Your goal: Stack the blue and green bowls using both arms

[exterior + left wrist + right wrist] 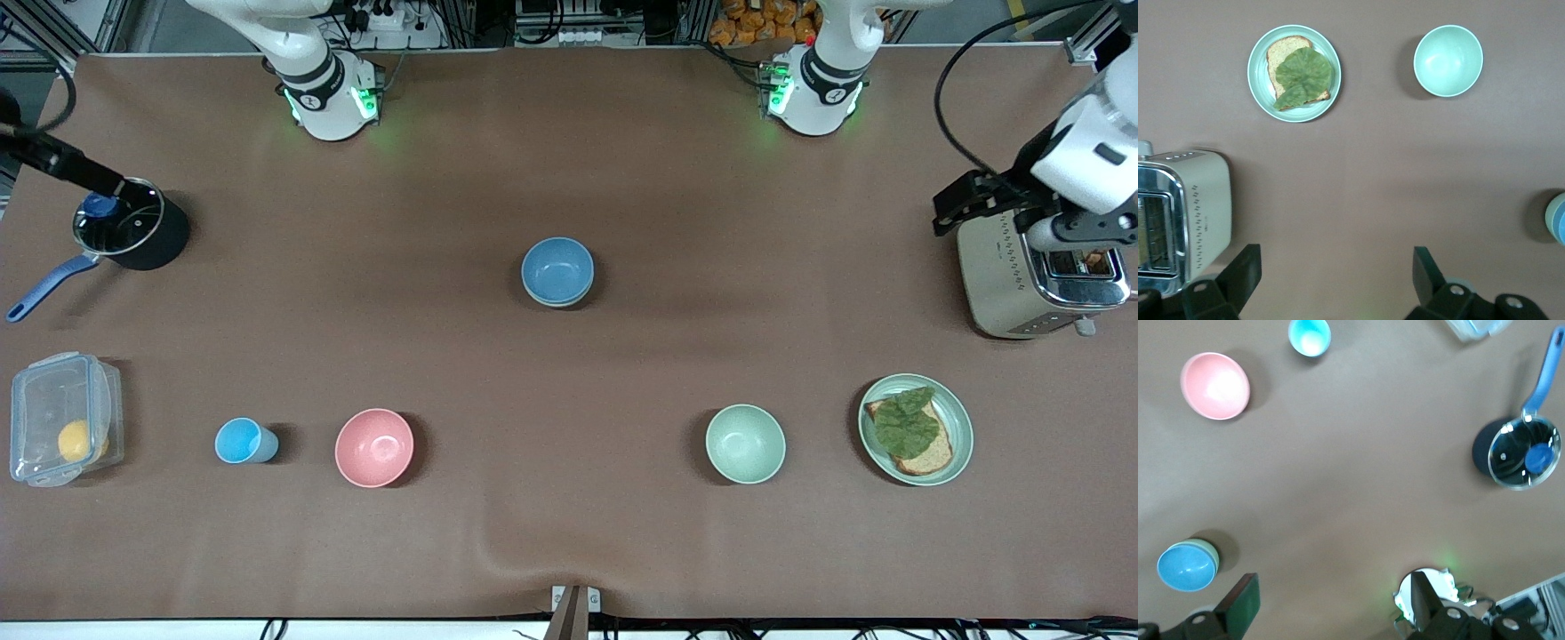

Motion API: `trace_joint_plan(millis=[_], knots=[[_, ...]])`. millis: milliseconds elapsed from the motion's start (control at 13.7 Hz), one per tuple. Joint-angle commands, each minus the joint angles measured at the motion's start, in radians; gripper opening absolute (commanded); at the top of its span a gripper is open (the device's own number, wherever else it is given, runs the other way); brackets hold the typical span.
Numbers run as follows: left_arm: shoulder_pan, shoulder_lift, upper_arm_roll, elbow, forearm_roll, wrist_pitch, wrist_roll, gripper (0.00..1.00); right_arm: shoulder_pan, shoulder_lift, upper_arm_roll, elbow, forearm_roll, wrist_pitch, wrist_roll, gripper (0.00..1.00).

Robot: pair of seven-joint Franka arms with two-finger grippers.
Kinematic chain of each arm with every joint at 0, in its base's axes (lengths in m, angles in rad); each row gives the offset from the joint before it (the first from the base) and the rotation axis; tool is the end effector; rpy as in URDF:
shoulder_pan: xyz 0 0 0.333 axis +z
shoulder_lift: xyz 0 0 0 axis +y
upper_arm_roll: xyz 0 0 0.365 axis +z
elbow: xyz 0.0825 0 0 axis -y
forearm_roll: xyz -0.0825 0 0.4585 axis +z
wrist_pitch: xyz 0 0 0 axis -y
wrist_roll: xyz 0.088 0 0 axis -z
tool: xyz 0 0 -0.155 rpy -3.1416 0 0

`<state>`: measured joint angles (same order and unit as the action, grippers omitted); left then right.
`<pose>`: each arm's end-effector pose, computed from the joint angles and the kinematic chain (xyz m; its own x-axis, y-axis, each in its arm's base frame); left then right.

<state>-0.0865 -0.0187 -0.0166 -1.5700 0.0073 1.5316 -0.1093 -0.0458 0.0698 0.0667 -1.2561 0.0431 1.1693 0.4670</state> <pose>0.6142 -0.0625 0.6342 0.9998 0.0065 -0.0188 0.0063 -0.9999 -0.0097 0.5950 0.0182 0.7160 0.8955 -0.4155 -0.1596 -0.4166 -0.9087 0.0285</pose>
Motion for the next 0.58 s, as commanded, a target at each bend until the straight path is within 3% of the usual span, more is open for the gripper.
trace_joint_plan(millis=[0, 510], knots=[[0.004, 0.019, 0.015, 0.05, -0.015, -0.057, 0.039, 1.0, 0.015, -0.039, -0.024, 0.011, -0.006, -0.003, -0.135, 1.0], [-0.004, 0.016, 0.014, 0.051, -0.018, -0.105, 0.039, 1.0, 0.027, -0.051, -0.062, -0.006, -0.008, 0.179, -0.154, 1.0]])
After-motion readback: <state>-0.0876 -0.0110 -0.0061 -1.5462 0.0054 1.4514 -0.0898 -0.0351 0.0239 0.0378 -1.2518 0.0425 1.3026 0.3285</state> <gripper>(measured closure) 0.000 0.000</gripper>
